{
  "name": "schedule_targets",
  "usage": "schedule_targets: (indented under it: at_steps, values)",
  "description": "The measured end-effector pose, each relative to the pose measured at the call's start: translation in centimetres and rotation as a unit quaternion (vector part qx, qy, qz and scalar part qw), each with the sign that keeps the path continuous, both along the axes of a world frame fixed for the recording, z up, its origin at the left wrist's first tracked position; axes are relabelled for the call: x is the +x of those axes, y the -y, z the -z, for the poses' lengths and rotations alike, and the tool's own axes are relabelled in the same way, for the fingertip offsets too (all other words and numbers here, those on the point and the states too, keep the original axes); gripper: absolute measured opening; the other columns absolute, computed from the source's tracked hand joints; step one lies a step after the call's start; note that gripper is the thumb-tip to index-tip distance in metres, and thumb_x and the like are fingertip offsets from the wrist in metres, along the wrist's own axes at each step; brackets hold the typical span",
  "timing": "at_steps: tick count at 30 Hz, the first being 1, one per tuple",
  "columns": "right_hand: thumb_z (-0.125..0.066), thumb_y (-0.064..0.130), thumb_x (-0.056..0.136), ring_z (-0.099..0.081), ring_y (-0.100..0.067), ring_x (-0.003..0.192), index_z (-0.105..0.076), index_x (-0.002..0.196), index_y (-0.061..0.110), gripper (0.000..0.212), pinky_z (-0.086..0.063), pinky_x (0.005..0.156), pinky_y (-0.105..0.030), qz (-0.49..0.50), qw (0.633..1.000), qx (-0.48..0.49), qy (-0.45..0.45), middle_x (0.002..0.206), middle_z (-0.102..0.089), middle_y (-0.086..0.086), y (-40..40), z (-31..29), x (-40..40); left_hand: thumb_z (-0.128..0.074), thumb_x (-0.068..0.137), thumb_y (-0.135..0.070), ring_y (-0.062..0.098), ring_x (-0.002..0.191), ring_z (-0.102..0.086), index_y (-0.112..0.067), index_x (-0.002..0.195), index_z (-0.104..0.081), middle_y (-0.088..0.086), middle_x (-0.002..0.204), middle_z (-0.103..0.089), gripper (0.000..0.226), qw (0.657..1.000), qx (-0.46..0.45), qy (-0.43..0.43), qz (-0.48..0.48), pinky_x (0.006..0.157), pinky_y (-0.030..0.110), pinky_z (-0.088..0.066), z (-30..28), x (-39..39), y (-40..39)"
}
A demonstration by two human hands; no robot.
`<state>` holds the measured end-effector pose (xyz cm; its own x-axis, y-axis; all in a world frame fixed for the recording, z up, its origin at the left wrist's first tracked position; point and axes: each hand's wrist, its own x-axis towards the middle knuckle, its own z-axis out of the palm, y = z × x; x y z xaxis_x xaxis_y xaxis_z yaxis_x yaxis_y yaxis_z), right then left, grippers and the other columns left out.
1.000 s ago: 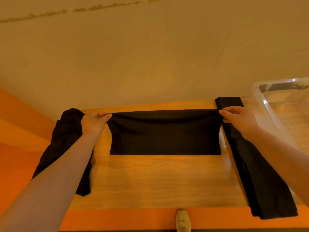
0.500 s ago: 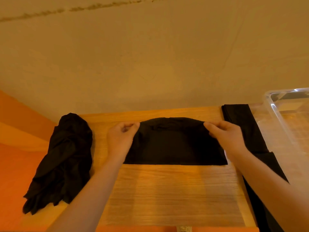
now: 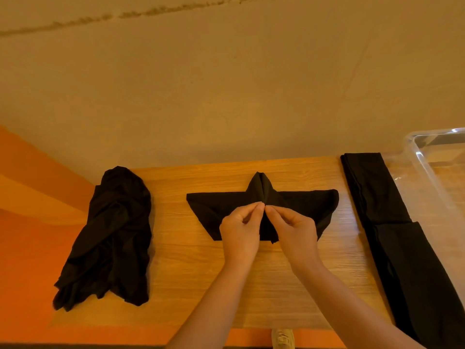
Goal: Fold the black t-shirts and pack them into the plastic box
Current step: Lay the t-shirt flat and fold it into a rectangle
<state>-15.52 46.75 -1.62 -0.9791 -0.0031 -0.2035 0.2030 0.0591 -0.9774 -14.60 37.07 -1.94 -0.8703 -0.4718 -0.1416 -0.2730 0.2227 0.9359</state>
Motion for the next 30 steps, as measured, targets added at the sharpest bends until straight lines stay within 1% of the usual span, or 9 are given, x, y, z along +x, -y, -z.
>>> schedule_targets:
  at_steps: [2,4,6,11,16,20,23,25,30]
  values:
    - [-0.061,0.02,0.092,-0.067,0.0,0.091,-0.072,0.097,0.03,0.015,-0.053,0.076,-0.017,0.01,1.0,-0.009,0.004,0.088,-0.074,0.013,0.3,0.0,0.4,-0.064,0.091,-0.027,-0.011,0.093,-0.06,-0.027,0.104,-0.072,-0.018,0.095,-0.068,0.015,1.0,0.006,-0.007,0.0,0.078,0.01,-0.049,0.2,0.4,0.0]
    - [-0.061,0.019,0.092,-0.067,0.0,0.09,-0.072,0.094,0.029,0.015,-0.053,0.075,-0.015,0.032,0.999,-0.029,0.014,0.087,-0.074,0.013,0.6,-0.2,0.6,-0.064,0.091,-0.025,-0.01,0.094,-0.06,-0.024,0.105,-0.072,-0.015,0.098,-0.068,0.016,1.0,-0.005,-0.022,0.001,0.078,0.009,-0.049,0.4,0.7,-0.1]
    - [-0.062,0.018,0.091,-0.068,0.001,0.088,-0.072,0.093,0.028,0.015,-0.052,0.072,-0.013,0.047,0.998,-0.042,0.019,0.086,-0.074,0.013,0.8,-0.4,0.7,-0.064,0.091,-0.023,-0.009,0.096,-0.059,-0.022,0.106,-0.072,-0.013,0.099,-0.068,0.017,0.999,-0.032,-0.043,0.002,0.078,0.007,-0.048,0.4,1.0,-0.2]
    - [-0.06,0.017,0.092,-0.068,-0.001,0.085,-0.072,0.091,0.027,0.016,-0.052,0.069,-0.016,0.047,0.995,-0.08,0.035,0.083,-0.074,0.01,0.9,-0.9,1.1,-0.062,0.092,-0.021,-0.004,0.095,-0.059,-0.018,0.111,-0.071,-0.012,0.102,-0.063,0.02,0.994,-0.085,-0.071,0.012,0.077,0.006,-0.047,0.1,1.4,-0.6]
    - [-0.059,0.014,0.093,-0.069,-0.004,0.086,-0.073,0.093,0.023,0.016,-0.052,0.069,-0.014,0.053,0.992,-0.102,0.042,0.085,-0.075,0.005,0.7,-0.9,1.3,-0.061,0.093,-0.018,-0.004,0.1,-0.056,-0.02,0.117,-0.067,-0.018,0.105,-0.056,0.025,0.994,-0.073,-0.074,0.039,0.077,0.009,-0.048,0.5,1.8,-0.7]
    - [-0.06,0.014,0.093,-0.069,-0.004,0.086,-0.074,0.094,0.02,0.015,-0.052,0.068,-0.013,0.053,0.992,-0.105,0.049,0.085,-0.075,0.005,0.8,-0.8,1.6,-0.063,0.091,-0.015,-0.002,0.101,-0.058,-0.016,0.111,-0.07,-0.019,0.101,-0.059,0.022,0.988,-0.106,-0.111,0.015,0.076,0.008,-0.049,0.9,2.2,-0.6]
    - [-0.059,0.014,0.093,-0.07,-0.005,0.086,-0.074,0.095,0.018,0.015,-0.052,0.069,-0.014,0.05,0.992,-0.106,0.05,0.085,-0.075,0.004,0.8,-0.8,1.7,-0.062,0.089,-0.025,0.0,0.097,-0.062,-0.017,0.107,-0.072,-0.016,0.101,-0.064,0.022,0.981,-0.131,-0.14,-0.004,0.078,0.013,-0.052,1.2,2.4,-0.8]
    - [-0.059,0.014,0.093,-0.07,-0.006,0.085,-0.074,0.094,0.017,0.015,-0.053,0.069,-0.015,0.05,0.992,-0.104,0.051,0.084,-0.075,0.003,0.8,-0.7,1.7,-0.055,0.088,-0.037,0.0,0.098,-0.062,-0.018,0.105,-0.072,-0.017,0.101,-0.063,0.031,0.975,-0.148,-0.166,-0.009,0.079,0.014,-0.053,1.2,2.6,-0.9]
    - [-0.06,0.018,0.093,-0.07,-0.01,0.086,-0.076,0.091,0.016,0.016,-0.054,0.073,-0.02,0.035,0.992,-0.109,0.054,0.083,-0.075,-0.001,0.6,-0.7,1.7,-0.049,0.092,-0.044,-0.001,0.099,-0.056,-0.019,0.103,-0.073,-0.019,0.101,-0.062,0.036,0.96,-0.211,-0.184,0.003,0.081,0.026,-0.054,1.8,2.9,-0.6]
